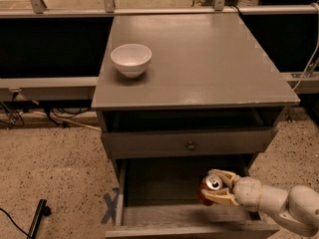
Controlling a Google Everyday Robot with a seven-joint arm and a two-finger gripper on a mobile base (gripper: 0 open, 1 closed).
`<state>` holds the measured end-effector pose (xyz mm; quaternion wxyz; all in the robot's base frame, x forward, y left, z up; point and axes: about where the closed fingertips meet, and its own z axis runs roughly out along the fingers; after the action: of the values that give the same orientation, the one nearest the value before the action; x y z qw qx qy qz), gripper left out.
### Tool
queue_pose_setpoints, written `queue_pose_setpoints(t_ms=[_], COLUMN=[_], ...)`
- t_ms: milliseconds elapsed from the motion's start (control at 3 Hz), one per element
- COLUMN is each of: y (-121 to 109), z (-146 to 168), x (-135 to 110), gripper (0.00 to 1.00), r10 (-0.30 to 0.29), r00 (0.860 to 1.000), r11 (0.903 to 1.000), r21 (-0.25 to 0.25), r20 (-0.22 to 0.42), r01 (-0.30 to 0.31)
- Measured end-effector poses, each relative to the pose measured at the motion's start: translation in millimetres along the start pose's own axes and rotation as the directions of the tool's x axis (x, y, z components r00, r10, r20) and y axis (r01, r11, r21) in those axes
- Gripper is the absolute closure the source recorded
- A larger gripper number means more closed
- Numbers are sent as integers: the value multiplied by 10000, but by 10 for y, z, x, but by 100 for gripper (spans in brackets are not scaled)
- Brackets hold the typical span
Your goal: Place coke can into middle drawer
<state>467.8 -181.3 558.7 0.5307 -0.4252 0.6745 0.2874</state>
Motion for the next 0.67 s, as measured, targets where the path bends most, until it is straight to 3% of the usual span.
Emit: queue_pose_setpoints(t_ms=[333, 667], y=[27, 42], z=[85, 132], x=[457, 667], gripper=[100, 83], r10=[31, -28], r00=[9998, 10000], r11=[9998, 9988], r21=[206, 487], r20=[-206, 67], r01=[-27, 24])
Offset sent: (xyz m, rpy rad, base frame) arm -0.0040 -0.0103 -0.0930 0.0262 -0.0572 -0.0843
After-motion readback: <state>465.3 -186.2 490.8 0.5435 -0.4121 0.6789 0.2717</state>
